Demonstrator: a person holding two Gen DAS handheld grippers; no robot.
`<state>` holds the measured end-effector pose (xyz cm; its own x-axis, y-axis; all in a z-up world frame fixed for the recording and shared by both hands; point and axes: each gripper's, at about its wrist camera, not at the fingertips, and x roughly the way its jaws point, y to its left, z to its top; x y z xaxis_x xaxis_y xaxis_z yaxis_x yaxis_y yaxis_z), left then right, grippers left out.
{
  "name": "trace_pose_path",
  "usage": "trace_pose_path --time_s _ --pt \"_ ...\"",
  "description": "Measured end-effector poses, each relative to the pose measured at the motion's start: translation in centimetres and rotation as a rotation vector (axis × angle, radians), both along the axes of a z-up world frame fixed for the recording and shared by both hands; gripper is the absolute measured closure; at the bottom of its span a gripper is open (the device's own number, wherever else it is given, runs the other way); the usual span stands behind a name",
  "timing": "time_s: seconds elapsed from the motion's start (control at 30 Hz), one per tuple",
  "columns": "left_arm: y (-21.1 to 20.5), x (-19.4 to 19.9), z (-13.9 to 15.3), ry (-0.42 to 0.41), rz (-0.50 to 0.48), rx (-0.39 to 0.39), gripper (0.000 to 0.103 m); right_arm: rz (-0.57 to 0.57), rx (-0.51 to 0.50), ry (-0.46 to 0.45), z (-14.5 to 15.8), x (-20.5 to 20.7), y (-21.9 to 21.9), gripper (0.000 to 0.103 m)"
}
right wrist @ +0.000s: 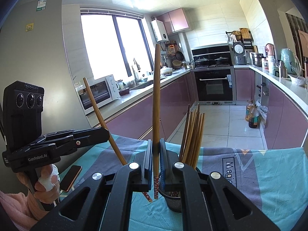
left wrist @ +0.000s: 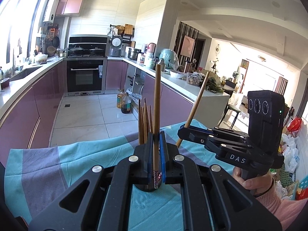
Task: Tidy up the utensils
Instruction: 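Lower both held chopsticks down into the black mesh cup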
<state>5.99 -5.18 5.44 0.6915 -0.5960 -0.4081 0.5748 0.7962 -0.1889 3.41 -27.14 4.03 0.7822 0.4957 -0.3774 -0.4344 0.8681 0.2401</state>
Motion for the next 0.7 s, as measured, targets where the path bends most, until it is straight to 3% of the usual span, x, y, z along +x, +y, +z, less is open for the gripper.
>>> trace_pose_path --time_s 0.7 --pt "0.6 -0.2 1.7 -0.030 -0.011 -0.024 0.096 -0.038 0.000 -0.015 1.1 0.2 -0.7 0.097"
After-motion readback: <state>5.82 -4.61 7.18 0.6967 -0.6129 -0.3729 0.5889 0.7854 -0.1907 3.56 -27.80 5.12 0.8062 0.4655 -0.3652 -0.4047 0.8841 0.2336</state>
